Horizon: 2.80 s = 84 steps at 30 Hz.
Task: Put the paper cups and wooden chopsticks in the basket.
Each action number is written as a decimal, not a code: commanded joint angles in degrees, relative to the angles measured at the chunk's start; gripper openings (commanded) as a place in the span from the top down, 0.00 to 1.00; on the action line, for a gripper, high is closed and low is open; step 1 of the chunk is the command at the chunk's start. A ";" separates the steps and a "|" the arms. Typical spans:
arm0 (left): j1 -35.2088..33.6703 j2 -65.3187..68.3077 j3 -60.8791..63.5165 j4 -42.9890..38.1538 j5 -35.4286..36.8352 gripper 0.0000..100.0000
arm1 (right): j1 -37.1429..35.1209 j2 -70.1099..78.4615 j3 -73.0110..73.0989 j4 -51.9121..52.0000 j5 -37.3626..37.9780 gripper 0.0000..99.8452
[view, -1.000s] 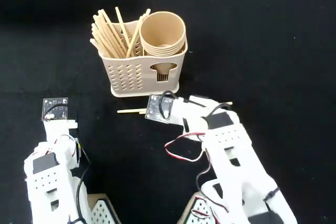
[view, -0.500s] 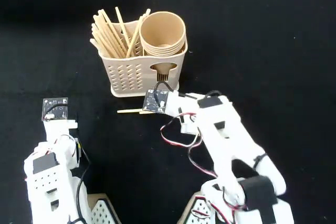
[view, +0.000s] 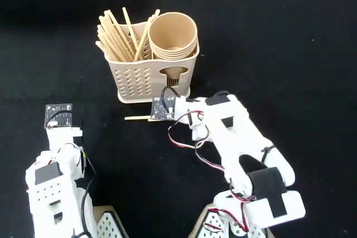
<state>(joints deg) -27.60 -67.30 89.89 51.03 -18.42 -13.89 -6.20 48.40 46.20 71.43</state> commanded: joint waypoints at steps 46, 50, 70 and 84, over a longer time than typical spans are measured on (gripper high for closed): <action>-0.57 0.09 0.04 -1.23 -0.26 0.88 | -20.04 -50.59 -17.01 -13.27 -54.95 0.99; -0.57 0.09 0.04 -1.23 -0.26 0.88 | -20.04 -45.14 -17.19 -28.75 -60.13 0.99; -0.57 0.09 0.04 -1.23 -0.26 0.88 | -19.08 -10.15 -20.18 -51.25 -65.93 0.99; -0.57 0.09 0.04 -1.23 -0.26 0.88 | -17.93 -4.97 -22.73 -38.24 -66.11 0.82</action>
<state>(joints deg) -27.60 -67.30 89.89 51.03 -18.42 -31.38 -9.89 27.91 5.32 5.67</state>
